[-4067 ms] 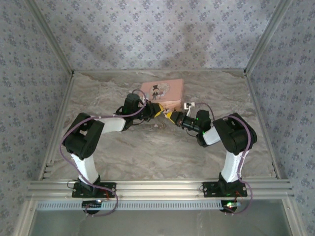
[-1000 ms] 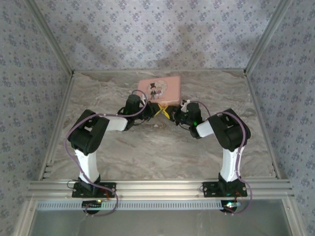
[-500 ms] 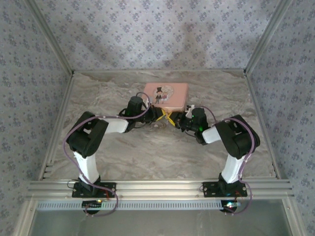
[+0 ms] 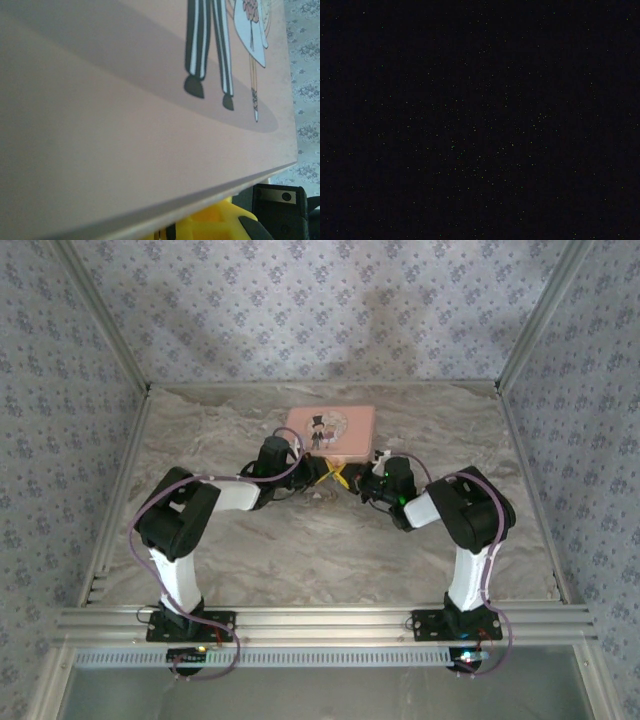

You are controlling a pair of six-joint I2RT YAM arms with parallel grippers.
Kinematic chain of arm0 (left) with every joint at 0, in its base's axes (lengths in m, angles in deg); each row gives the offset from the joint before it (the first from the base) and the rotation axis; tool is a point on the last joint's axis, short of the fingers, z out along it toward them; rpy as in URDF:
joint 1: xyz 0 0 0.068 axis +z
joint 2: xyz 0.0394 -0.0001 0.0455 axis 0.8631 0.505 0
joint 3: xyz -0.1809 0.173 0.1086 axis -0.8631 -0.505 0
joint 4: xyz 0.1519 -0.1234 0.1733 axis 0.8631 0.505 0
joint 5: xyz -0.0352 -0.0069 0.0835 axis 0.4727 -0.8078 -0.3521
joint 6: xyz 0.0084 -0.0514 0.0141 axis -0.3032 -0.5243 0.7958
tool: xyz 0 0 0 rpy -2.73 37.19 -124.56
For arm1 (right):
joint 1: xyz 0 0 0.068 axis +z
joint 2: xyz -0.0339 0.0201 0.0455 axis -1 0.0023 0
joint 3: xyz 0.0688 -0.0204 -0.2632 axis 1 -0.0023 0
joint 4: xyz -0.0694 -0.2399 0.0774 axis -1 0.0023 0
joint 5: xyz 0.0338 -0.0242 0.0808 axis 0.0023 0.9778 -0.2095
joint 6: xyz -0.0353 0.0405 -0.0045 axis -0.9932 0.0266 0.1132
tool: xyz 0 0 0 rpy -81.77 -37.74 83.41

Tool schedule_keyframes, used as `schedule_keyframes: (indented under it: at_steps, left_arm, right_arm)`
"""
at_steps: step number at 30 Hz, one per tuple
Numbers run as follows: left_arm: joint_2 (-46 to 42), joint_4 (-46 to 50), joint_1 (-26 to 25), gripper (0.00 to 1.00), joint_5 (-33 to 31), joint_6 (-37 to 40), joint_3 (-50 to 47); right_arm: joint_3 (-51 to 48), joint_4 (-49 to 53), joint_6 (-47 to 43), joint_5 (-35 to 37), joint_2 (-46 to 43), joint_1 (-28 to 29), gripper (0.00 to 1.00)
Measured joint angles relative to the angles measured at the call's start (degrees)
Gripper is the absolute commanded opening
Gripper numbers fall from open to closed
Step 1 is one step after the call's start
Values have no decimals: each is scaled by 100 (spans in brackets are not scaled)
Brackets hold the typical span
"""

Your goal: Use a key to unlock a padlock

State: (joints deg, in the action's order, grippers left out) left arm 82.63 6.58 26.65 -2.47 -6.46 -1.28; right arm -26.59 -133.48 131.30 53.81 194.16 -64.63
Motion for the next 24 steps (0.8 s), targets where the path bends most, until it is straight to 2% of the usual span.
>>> schedule_keyframes:
  at_steps: [4,5,9,16,24]
  left_arm:
    - [-31,7,0,0,-37,46,-85]
    - [-59,9,0,0,-44,59,-120]
    - [-208,192,0,0,-28,131,-188]
    - [-354,636,0,0,-7,306,-92]
    - [-354,981,0,0,-4,348,133]
  right_arm:
    - [-2,166,-59,-26,-13,9,21]
    - [-7,295,-140,-46,-46,13,22]
    - [-81,1029,-590,-177,-457,13,24]
    - [-125,2970,-1904,-387,-1600,22,29]
    - [293,5475,-3847,247,-2682,271,33]
